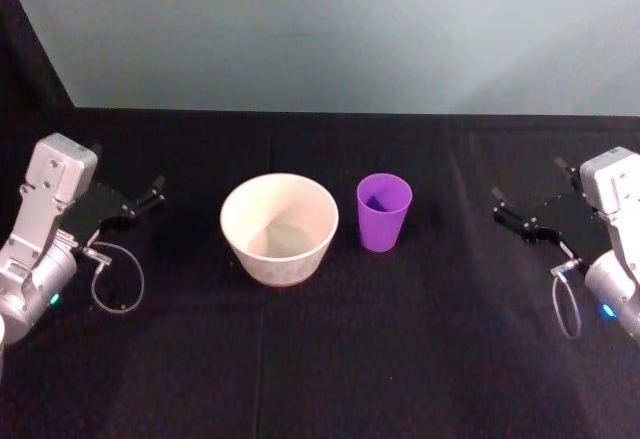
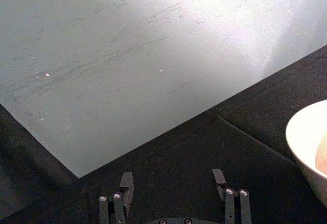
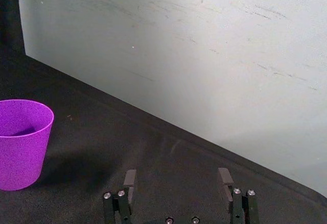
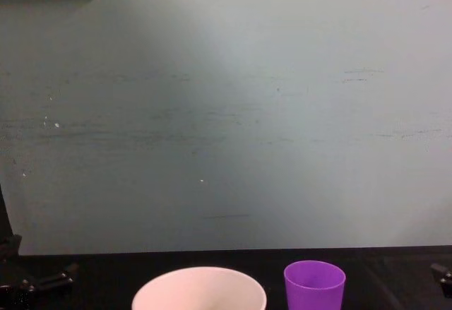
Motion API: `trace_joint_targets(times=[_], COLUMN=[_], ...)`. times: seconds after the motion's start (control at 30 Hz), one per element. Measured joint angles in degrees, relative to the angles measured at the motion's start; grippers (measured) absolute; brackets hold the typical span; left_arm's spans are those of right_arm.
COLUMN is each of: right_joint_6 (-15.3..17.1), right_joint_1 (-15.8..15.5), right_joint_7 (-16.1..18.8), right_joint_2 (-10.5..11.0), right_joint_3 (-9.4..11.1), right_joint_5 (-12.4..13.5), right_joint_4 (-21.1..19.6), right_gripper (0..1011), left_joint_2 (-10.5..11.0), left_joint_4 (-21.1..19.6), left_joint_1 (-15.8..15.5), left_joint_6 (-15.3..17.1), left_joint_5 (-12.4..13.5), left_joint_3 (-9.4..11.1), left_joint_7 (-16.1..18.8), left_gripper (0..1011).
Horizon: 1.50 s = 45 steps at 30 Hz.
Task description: Pick up the cup and pour the mung beans from the cup into the bowl.
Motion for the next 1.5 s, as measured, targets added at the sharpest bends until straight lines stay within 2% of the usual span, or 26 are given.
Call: trace_joint_targets(times=[1.5], right_joint_6=[0.0], right_joint_1=[0.0], right_joint_7=[0.0], right_joint_2=[0.0], right_joint_3=[0.0], right_joint_5=[0.0], right_joint_4=[0.0], right_gripper=[1003], left_joint_2=[0.0], left_joint_4=[0.0], left_joint_1=[0.0], left_joint_6=[0.0], left_joint_5=[0.0], left_joint_3=[0.0], left_joint_7=[0.0], left_gripper=[1000])
